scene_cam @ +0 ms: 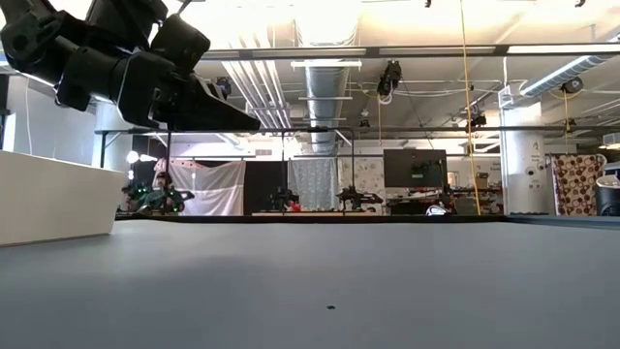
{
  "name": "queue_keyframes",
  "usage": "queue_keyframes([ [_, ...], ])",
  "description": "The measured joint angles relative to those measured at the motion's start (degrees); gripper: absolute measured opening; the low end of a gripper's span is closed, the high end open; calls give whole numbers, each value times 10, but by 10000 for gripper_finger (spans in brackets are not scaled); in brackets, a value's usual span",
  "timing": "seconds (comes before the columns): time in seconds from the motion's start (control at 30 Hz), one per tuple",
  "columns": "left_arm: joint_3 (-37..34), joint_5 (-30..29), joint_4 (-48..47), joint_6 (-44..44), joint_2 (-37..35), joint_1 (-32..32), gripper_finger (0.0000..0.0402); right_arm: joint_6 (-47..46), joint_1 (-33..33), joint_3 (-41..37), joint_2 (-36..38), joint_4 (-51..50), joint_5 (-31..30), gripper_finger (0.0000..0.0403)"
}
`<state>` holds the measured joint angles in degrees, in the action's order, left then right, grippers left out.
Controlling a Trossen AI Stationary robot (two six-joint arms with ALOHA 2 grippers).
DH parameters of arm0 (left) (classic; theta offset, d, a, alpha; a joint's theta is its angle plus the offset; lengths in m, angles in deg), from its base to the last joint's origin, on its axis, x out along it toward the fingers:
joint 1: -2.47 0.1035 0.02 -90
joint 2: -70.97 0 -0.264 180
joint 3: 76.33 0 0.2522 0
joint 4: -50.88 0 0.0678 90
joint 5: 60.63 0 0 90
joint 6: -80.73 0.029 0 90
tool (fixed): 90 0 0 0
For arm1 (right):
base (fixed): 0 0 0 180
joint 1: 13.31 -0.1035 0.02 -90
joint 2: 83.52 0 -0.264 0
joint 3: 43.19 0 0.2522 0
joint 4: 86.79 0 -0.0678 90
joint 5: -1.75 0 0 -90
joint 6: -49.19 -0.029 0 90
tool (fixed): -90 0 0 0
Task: Sort produce into baskets
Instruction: Put the red tomato into the black bin
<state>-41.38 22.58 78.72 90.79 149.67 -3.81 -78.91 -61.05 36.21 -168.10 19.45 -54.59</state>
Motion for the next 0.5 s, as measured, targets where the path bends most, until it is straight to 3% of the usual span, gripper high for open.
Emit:
queue_keyframes([
  [0.07, 0, 0, 0, 4, 0, 0, 57, 14, -1, -25, 0, 21, 23, 284],
  [0.5, 0, -1, 0, 0, 0, 0, 57, 66, 0, -118, 0, 78, 32, 288],
])
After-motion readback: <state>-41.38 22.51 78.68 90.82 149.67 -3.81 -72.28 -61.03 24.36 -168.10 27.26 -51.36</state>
